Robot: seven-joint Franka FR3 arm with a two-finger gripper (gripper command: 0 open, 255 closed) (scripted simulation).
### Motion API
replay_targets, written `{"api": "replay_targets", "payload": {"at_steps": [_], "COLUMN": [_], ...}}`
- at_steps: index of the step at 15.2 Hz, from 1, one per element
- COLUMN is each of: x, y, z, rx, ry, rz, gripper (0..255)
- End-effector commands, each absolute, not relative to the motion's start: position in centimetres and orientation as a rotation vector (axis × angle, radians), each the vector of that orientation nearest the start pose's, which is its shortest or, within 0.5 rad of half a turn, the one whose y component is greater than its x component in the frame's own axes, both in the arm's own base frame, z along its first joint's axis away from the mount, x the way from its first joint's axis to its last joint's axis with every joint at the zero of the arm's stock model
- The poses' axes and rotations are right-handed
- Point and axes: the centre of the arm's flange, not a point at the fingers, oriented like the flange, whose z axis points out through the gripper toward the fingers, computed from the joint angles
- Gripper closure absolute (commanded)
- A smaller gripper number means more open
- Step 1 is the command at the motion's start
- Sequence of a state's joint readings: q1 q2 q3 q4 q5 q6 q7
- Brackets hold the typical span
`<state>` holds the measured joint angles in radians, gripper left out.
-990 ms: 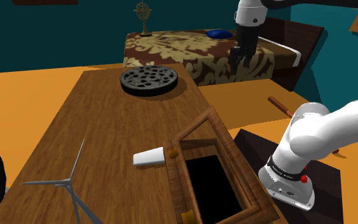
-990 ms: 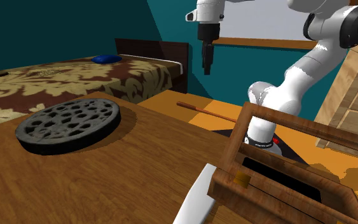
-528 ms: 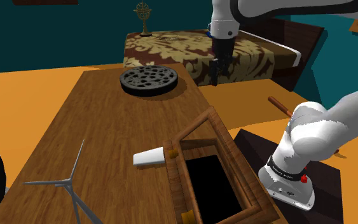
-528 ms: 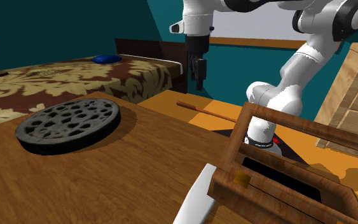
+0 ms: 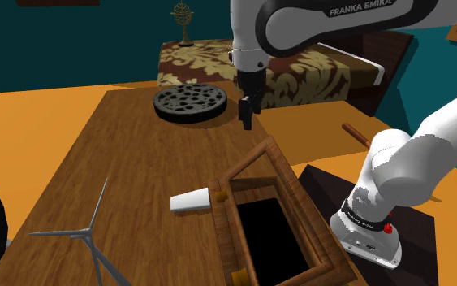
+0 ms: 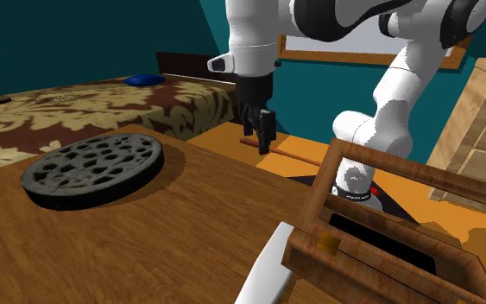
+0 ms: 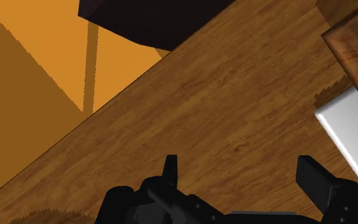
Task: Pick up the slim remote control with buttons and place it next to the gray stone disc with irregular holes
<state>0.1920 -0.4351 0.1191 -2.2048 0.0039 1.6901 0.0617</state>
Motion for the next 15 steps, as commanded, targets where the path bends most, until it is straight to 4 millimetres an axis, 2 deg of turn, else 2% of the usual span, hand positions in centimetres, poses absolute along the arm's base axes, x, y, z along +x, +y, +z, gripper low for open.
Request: {"api": "replay_targets", "payload": {"at_steps": [1,8,15], "x": [40.0,41.5,41.3], "y": [15.7,24.4,33.1], "z": [53.3,49.5,45.7], "rx": [-3.167,-3.11,-3.022], "ry": [-0.468,-0.78,-1.086], "rz": [0.126,0.164,0.201], "gripper": [0,0,0]}}
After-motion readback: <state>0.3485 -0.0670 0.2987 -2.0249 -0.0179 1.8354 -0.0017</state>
